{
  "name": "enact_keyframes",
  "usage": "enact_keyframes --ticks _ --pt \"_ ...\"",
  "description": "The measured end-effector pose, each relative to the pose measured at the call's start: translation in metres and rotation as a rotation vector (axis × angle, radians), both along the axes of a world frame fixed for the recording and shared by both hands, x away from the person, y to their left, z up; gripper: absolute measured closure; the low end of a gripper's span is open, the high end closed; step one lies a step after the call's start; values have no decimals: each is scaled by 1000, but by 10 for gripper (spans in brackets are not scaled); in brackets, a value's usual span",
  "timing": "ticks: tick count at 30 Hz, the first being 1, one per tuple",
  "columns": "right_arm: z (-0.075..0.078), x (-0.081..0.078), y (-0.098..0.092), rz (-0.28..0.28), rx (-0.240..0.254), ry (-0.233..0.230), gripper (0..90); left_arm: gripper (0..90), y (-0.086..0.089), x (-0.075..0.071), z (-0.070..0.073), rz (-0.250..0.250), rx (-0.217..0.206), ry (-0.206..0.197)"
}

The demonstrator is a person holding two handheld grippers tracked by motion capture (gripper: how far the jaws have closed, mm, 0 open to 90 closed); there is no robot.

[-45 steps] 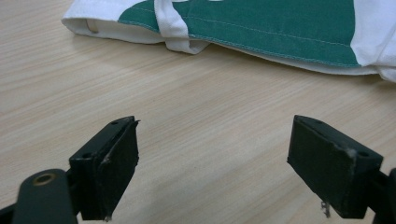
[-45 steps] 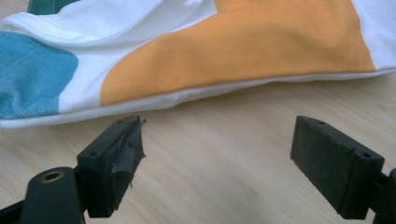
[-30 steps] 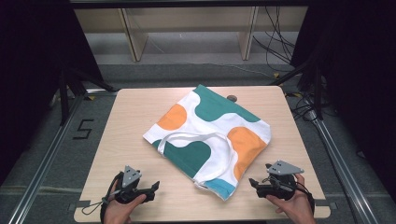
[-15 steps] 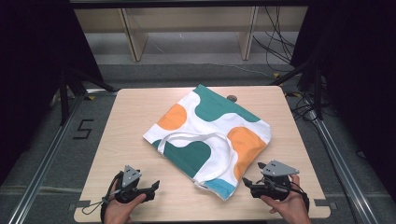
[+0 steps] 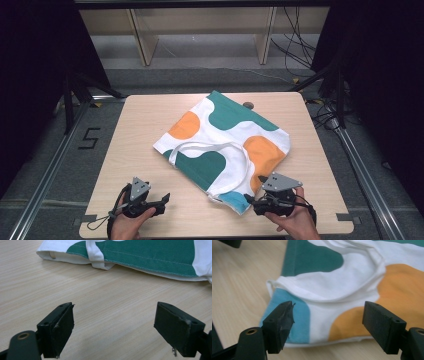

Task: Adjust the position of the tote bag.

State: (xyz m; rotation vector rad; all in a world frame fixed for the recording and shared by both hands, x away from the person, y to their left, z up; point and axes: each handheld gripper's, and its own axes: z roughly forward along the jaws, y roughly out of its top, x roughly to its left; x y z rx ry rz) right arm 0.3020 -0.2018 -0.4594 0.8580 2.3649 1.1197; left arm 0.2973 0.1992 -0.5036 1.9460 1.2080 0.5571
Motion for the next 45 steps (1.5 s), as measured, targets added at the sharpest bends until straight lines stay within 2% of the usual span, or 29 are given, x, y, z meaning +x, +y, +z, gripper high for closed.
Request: enact_keyframes --ticks 6,11,12,13,14,16,18,19,21,23,24,25,26,27,28,30,31,32,33,34,35,36,38,39,40,42,45 --pt "-3 -5 24 77 -34 1 286 152 -1 0 0 7 8 3" --pt "-7 -7 38 125 -44 24 337 153 1 0 1 -5 15 -8" --pt "-8 -7 41 143 -57 30 357 153 1 0 0 -8 15 -5" --pt "-11 -7 45 137 -94 26 408 153 1 0 0 4 4 4" --pt "-12 -5 46 153 -110 9 418 154 1 -1 0 -1 5 0" --pt "-14 -5 48 149 -118 29 459 155 1 -1 1 4 6 -1" --pt "-14 -7 48 153 -128 22 497 155 1 0 0 -5 9 -5" --pt "-13 -7 48 165 -146 -11 532 155 0 0 -1 3 -4 0" --pt "-11 -10 47 150 -167 -43 563 156 1 -1 0 3 -1 2" --pt "-10 -11 45 161 -201 -65 591 157 1 0 1 1 4 -5" --pt "-11 -13 43 140 -206 -41 600 157 1 0 0 0 6 -1" --pt "-12 -12 42 158 -214 -59 611 157 1 -1 0 7 -5 -4" --pt "-13 -13 41 151 -225 -52 620 157 1 -1 0 6 -2 -3" --pt "-15 -14 41 154 -244 -42 623 158 2 -1 0 2 6 -3" --pt "-18 -15 41 165 -252 -32 635 158 4 -1 2 -13 37 8" --pt "-19 -16 41 175 -261 -24 650 159 3 0 1 -4 20 0" --pt "-21 -18 40 175 -290 -14 697 159 1 -1 0 6 -1 -6" --pt "-21 -17 39 190 -299 -18 730 159 1 -1 -1 1 -4 -3" --pt "-22 -16 37 215 -304 -8 774 159 2 -1 0 -1 9 -2" --pt "-22 -16 37 215 -304 -8 774 160 2 -1 0 -1 9 -2" --pt "-21 -16 34 217 -306 -17 817 160 4 -1 2 -9 29 5" --pt "-19 -18 25 211 -313 -25 858 161 2 0 0 7 7 -7" --pt "-18 -19 21 193 -312 -16 861 161 3 -1 0 6 16 -6" --pt "-17 -16 6 180 -302 -22 866 162 4 -1 0 11 15 -1" --pt "-17 -16 0 154 -291 0 867 162 4 -1 0 12 8 -3" --pt "-16 -12 -16 136 -289 -27 867 163 4 0 0 15 9 -6" --pt "-13 -11 -38 80 -277 -38 867 166 5 0 0 27 25 -1"
